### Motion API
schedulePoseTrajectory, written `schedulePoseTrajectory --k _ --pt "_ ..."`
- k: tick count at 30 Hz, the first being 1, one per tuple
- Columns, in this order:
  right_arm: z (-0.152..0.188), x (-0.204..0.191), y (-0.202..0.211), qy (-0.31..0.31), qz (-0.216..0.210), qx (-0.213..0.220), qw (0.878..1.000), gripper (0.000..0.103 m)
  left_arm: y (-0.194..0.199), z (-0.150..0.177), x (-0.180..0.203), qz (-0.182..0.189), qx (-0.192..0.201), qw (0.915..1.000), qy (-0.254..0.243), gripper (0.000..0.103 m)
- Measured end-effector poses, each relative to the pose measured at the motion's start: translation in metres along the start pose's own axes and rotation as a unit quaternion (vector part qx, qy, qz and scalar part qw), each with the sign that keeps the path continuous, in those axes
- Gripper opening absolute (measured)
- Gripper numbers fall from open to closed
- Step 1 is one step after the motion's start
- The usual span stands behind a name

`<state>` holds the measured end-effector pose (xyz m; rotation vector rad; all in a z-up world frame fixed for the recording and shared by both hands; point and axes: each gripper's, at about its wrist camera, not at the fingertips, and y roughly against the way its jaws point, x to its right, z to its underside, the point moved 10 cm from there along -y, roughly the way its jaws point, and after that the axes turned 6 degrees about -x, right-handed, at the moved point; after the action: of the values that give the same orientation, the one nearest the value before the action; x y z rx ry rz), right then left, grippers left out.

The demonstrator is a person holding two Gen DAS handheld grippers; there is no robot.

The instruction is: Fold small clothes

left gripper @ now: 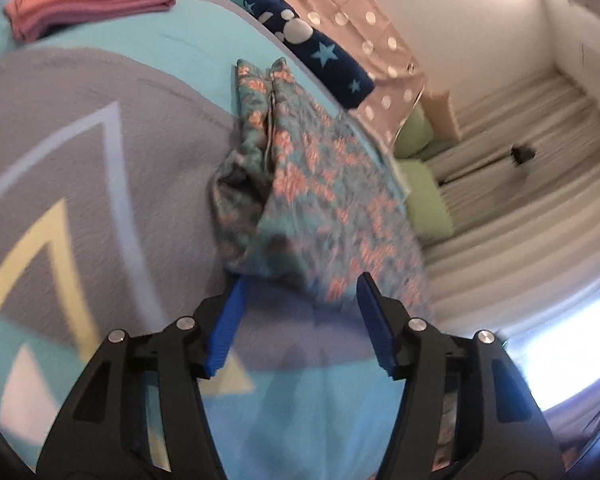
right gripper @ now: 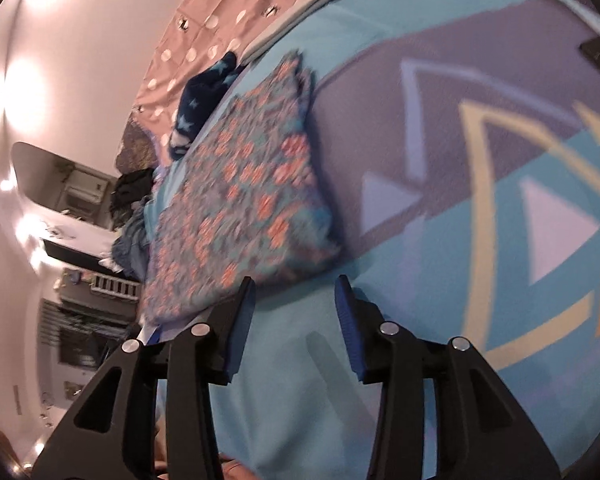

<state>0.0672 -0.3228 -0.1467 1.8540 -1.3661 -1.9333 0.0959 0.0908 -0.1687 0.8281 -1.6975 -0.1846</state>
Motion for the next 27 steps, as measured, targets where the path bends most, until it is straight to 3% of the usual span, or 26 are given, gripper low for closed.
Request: schedulePoseTrajectory --k 2,6,9,14,17,18,21,24,27 --pt "0.004 -0.002 -0.008 -0.004 -0.011 -0.006 1.000 0.046 -0.004 -0.012 -0.001 0.022 0.017 0.9993 0.024 0.055" --pt "0.002 -0.012 -0.013 -0.010 -0.033 0.008 0.999 0.055 0.005 -0.036 -0.018 0.031 0.064 0.9938 0.085 0.010" --pt "0.002 -0.014 -0.013 -0.006 -0.028 0.009 1.000 0.055 0.029 -0.042 -0.017 0.033 0.106 0.9909 0.076 0.007" --pt "0.000 -0.013 -0.014 -0.012 -0.030 0.011 0.999 0.055 0.042 -0.024 -0.019 0.014 0.094 0.9935 0.062 0.009" --pt "-0.002 -0.015 -0.017 -0.014 -0.027 0.014 0.999 0.056 0.034 -0.010 -0.019 0.005 0.068 0.9958 0.061 0.039" --pt "-0.002 -0.015 -0.017 -0.016 -0.027 0.015 0.999 0.056 0.030 -0.007 -0.018 0.004 0.062 0.9963 0.059 0.042" --pt "-0.002 -0.015 -0.018 -0.021 -0.028 0.020 0.999 0.059 0.019 0.002 -0.007 0.014 0.043 0.9980 0.044 0.049" --pt "-0.007 -0.018 -0.022 -0.025 -0.039 0.034 0.998 0.065 0.004 0.000 -0.004 0.014 0.040 0.9983 0.039 0.049" --pt "-0.020 -0.022 -0.030 -0.020 -0.041 0.060 0.997 0.066 -0.011 -0.010 0.003 0.033 0.041 0.9978 0.040 0.049"
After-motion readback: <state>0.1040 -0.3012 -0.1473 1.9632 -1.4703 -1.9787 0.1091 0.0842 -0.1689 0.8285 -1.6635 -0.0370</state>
